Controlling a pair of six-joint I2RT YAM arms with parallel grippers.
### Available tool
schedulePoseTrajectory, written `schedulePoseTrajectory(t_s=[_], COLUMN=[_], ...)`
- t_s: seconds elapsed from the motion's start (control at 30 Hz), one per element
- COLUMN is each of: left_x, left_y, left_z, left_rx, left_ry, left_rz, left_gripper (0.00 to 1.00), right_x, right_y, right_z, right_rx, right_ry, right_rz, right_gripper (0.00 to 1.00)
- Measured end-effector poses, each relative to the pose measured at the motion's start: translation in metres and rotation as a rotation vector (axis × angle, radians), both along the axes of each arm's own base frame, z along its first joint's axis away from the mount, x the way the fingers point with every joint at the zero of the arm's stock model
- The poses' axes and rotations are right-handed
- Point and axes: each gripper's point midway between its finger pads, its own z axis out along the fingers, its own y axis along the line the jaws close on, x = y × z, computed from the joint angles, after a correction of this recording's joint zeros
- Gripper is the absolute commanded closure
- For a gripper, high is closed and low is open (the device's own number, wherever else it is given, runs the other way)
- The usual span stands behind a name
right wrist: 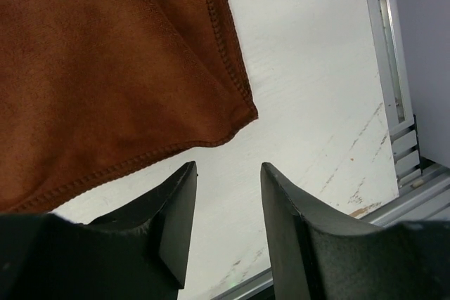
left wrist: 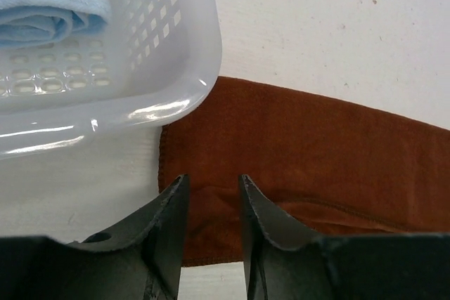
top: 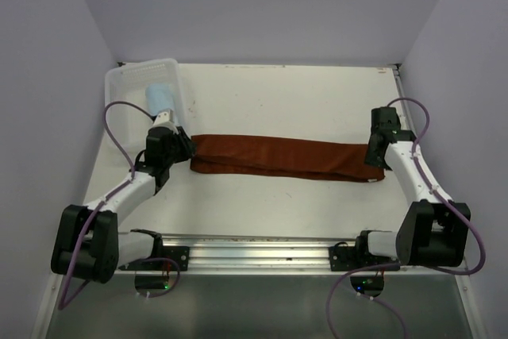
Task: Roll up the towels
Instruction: Fold the towel
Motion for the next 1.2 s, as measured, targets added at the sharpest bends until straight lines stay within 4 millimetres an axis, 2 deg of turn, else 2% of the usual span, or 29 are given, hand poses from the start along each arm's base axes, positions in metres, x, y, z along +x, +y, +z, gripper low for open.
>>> schedulePoseTrajectory(t_s=[0.27, 0.4, 0.5, 0.63, 0.7, 0.73, 0.8, 0.9, 1.03, 1.1, 1.13, 1.2], left_x=[-0.004, -0.005, -0.005, -0.006, -0.004, -0.002, 0.008, 0.027, 0.042, 0.044, 0.043, 0.038], left_y=[-0.003, -0.003, -0.003, -0.005, -0.008, -0.011, -0.018, -0.028, -0.037, -0.041, -0.044, -0.05], left_z=[0.024, 0.023, 0.018, 0.013, 0.019, 0.027, 0.054, 0.116, 0.193, 0.21, 0.212, 0.2], left_rx=[-0.014, -0.013, -0.01, -0.015, -0.026, -0.031, -0.046, -0.055, -0.029, -0.014, -0.009, -0.004], left_ry=[-0.073, -0.067, -0.05, -0.027, -0.027, -0.03, -0.064, -0.161, -0.29, -0.324, -0.33, -0.304], left_rz=[-0.01, -0.01, -0.01, -0.018, -0.031, -0.041, -0.065, -0.116, -0.188, -0.211, -0.227, -0.258], left_gripper=[0.57, 0.52, 0.51, 0.48, 0.44, 0.42, 0.36, 0.28, 0.25, 0.24, 0.23, 0.23], right_x=[-0.007, -0.009, -0.008, -0.006, -0.003, -0.001, 0.004, 0.011, 0.022, 0.027, 0.03, 0.036], right_y=[0.001, 0.001, 0.0, -0.015, -0.024, -0.029, -0.034, -0.037, -0.036, -0.036, -0.036, -0.038], right_z=[0.014, 0.011, 0.008, 0.003, -0.003, -0.006, -0.015, -0.027, -0.041, -0.045, -0.046, -0.046], right_rx=[0.002, 0.007, 0.013, 0.06, 0.1, 0.121, 0.17, 0.228, 0.284, 0.3, 0.303, 0.306], right_ry=[-0.041, -0.025, -0.024, -0.048, -0.058, -0.062, -0.067, -0.069, -0.07, -0.075, -0.078, -0.087], right_rz=[-0.01, -0.021, -0.047, -0.143, -0.202, -0.227, -0.26, -0.28, -0.277, -0.272, -0.27, -0.265], right_gripper=[0.51, 0.46, 0.46, 0.48, 0.49, 0.49, 0.49, 0.49, 0.49, 0.49, 0.49, 0.49])
